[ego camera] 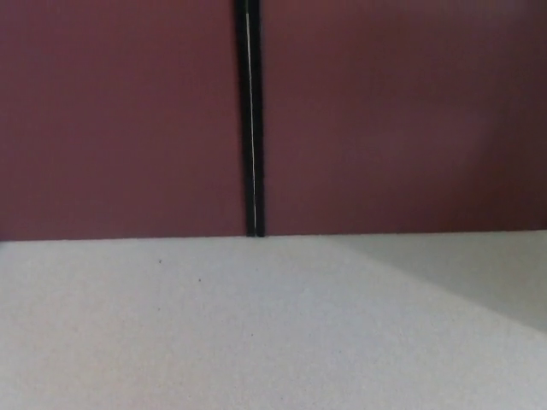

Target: The robot walks towards the door handle and put its right hand on it and twist the handle

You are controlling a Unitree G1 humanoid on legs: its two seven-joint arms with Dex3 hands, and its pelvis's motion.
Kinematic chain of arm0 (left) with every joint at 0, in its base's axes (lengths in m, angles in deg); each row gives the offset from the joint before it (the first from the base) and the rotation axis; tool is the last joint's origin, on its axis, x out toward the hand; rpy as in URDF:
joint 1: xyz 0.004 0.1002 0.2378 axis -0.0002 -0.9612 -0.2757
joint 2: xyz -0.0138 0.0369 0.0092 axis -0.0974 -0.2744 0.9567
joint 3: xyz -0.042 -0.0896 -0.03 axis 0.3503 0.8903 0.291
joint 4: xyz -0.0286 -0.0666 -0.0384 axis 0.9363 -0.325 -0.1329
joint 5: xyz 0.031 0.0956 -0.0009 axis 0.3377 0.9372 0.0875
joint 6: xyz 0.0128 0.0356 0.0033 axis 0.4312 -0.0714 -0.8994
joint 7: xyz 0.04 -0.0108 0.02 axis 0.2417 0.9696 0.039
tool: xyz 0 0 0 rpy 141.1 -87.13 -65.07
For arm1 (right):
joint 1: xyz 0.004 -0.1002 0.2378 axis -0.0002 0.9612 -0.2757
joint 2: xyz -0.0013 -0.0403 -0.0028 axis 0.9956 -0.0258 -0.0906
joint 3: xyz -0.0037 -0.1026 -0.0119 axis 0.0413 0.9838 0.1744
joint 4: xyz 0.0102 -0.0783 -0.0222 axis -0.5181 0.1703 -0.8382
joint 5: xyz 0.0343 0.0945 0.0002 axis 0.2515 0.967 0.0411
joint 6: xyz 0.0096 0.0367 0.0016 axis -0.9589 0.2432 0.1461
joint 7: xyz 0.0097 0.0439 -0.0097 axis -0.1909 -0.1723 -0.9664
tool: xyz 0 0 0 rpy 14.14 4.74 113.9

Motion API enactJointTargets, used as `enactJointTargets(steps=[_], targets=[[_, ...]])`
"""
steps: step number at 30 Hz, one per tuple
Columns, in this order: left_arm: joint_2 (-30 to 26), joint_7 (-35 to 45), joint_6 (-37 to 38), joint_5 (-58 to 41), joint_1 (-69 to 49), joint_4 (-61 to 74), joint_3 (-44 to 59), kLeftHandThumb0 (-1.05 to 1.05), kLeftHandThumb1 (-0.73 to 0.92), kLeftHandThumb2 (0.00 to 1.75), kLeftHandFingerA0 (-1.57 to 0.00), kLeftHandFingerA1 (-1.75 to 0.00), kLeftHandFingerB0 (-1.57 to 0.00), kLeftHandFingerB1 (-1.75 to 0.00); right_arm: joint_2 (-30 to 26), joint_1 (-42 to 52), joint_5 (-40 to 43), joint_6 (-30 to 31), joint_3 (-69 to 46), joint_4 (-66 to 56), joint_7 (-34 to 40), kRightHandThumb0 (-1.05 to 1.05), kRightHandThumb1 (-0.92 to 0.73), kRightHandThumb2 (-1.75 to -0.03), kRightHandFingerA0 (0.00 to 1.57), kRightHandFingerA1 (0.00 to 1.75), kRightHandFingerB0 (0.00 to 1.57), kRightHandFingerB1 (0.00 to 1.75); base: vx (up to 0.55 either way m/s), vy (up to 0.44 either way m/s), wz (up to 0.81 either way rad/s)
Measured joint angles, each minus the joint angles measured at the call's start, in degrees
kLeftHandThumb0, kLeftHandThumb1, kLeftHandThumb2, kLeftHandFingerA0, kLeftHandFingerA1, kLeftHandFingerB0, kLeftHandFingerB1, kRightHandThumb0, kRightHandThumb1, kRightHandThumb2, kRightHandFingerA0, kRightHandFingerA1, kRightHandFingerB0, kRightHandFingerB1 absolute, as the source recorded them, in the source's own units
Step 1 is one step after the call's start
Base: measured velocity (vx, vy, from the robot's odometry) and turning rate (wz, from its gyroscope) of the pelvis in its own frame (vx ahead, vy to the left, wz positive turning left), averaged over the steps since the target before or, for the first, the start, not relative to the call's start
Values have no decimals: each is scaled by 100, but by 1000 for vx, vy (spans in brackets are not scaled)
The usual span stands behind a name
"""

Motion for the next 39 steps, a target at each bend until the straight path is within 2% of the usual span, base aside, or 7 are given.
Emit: enactJointTargets(steps=[1,2,7,8,10,22,39], targets=[[-42,6,19,-1,19,12,-11,-5,74,61,-52,-47,-33,-36,42,-1,-2,11,17,10,-4,-22,-57,-57,80,49,56,40,216,-282,-69],[-76,4,23,1,7,0,-25,-4,55,94,-45,-62,-21,-49,56,-24,1,9,16,-5,-14,-22,-57,-57,80,49,56,40,216,-291,-4],[-101,8,82,-1,31,1,-75,-4,55,94,-44,-61,-21,-49,67,-26,5,33,31,-20,-71,-32,-50,-68,75,56,51,47,238,105,7],[-108,8,87,-1,29,-1,-81,-6,73,60,-48,-43,-33,-36,69,-25,5,36,35,-20,-82,-32,-50,-68,75,56,50,46,167,61,15],[-125,20,103,-3,16,6,-89,-6,73,60,-48,-43,-33,-36,75,-40,5,60,37,-16,-118,-23,-58,-57,79,48,54,40,183,36,8],[-108,72,166,-8,-1,50,-141,-5,74,61,-50,-44,-34,-36,75,-194,1,240,110,-28,-379,-23,-60,-58,79,51,51,39,232,-154,1],[-168,173,192,-19,-64,29,-190,-7,73,60,-51,-45,-36,-37,114,-175,-45,363,383,-15,-532,-22,-63,-58,78,50,49,38,159,105,0]])
